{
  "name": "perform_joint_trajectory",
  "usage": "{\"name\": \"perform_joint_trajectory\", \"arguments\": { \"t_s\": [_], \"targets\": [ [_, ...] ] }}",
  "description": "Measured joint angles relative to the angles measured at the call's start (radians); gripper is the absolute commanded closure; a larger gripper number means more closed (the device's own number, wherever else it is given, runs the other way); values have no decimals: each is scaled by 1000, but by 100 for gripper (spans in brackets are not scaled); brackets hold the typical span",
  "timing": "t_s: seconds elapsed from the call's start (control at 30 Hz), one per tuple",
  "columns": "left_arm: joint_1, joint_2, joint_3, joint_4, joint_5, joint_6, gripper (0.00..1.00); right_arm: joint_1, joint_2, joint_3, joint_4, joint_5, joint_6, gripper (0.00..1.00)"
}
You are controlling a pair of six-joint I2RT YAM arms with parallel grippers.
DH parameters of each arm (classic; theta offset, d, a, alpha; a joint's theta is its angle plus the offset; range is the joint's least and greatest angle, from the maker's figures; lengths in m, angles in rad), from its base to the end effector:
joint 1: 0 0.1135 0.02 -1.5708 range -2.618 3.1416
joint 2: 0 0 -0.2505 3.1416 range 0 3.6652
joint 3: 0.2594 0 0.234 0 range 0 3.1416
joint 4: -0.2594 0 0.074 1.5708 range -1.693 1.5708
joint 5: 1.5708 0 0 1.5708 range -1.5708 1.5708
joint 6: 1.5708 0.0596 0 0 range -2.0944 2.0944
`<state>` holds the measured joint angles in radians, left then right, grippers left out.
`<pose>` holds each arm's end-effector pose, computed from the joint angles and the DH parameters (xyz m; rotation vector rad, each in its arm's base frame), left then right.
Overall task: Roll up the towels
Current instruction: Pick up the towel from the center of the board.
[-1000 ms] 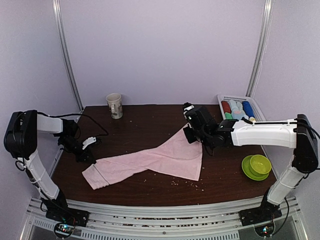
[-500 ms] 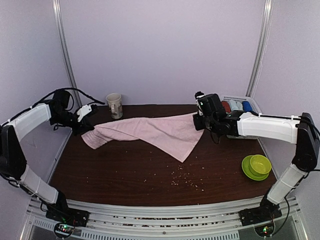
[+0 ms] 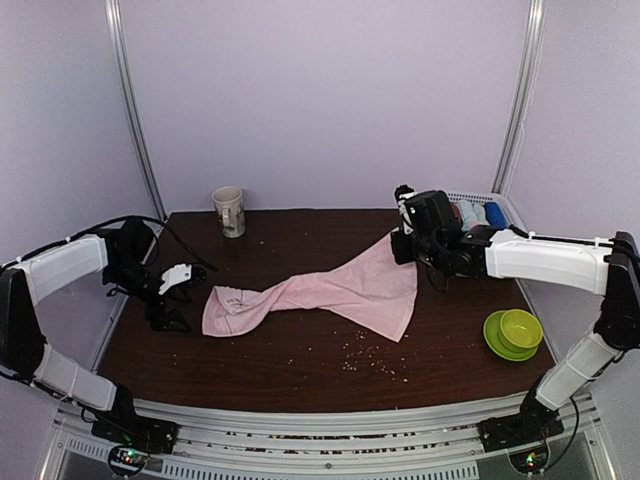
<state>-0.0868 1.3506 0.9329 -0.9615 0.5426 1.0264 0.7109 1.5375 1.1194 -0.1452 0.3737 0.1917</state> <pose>0.2167 -0.0497 0.1983 1.4748 2.2347 -0.5474 0.2811 0.2133 0.2577 -0.3249 2.0691 0.1464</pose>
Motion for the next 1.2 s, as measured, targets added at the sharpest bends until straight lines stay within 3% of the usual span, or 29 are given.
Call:
{"name": "perform_joint_trajectory", "arguments": {
  "t_s": [0.27,0.6,0.67,0.9,1.07,1.2],
  "targets": [
    [-28,103,68,223,-5,-129,2,0,-10,-45,7,-26,1,100],
    [-282,60,-21,357,-106,-70,3,0,-11,-69,33,-48,24,100],
    [-313,61,-43,386,-154,-67,8,0,-11,-76,42,-56,26,100],
    [-372,103,-54,473,-267,-92,40,0,-11,-100,60,-76,31,100],
    [-407,154,-54,512,-323,-102,47,0,-11,-104,67,-86,40,100],
    [-428,176,-54,526,-361,-108,61,0,-12,-110,69,-89,41,100]
  ]
}}
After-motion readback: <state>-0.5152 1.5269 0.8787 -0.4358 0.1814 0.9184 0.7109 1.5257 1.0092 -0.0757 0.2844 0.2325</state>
